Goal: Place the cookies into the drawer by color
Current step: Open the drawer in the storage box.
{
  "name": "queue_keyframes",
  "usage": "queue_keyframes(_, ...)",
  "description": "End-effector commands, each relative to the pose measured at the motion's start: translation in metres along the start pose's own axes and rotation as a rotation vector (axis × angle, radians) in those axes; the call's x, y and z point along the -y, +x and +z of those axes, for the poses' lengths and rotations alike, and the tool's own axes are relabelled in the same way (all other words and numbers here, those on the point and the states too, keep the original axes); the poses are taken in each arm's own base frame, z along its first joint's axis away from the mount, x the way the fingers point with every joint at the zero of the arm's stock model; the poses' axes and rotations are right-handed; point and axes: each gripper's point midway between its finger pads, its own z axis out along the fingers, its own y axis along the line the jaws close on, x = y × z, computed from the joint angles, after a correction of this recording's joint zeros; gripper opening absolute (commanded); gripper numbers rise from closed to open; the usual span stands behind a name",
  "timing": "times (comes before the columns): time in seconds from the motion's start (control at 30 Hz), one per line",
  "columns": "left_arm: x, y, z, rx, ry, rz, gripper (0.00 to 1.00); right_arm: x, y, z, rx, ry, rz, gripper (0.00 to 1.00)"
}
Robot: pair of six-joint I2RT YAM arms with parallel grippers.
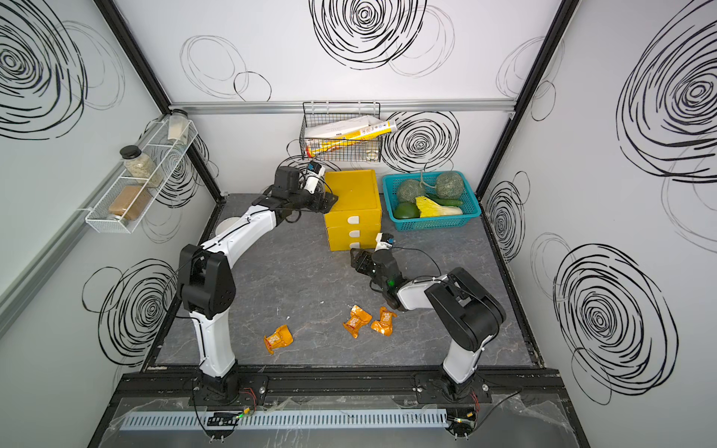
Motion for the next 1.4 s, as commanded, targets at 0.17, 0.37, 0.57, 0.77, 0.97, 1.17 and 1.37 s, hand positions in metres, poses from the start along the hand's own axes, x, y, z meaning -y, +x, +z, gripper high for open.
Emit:
queue_keyframes(0.17,-0.008,0.024,-0.007,-0.083,-0.025,-0.006,0.93,0.003,0.022,0.013,-0.112,-0.177,0.318,0.71)
queue_keyframes(0.37,-0.006,0.023,-0.008,-0.077,-0.017,-0.013,0.93,0.013,0.024,0.024,-0.112,-0.182,0.387,0.74)
queue_keyframes(0.57,-0.006,0.025,-0.008,-0.082,-0.019,-0.011,0.93,0.029,0.025,0.041,-0.101,-0.147,0.430,0.73)
queue_keyframes(0.77,-0.004,0.027,-0.008,-0.083,-0.018,-0.003,0.93,0.044,0.022,0.057,-0.065,-0.124,0.499,0.71)
queue_keyframes(0.97,-0.004,0.025,-0.007,-0.080,-0.017,-0.004,0.93,0.052,0.021,0.068,-0.032,-0.137,0.591,0.69)
queue_keyframes(1.17,-0.003,0.024,-0.007,-0.079,-0.015,-0.005,0.93,0.055,0.020,0.075,-0.016,-0.150,0.618,0.67)
queue_keyframes(1.37,-0.002,0.027,-0.004,-0.083,-0.011,-0.005,0.93,0.067,0.016,0.073,0.037,-0.123,0.637,0.65)
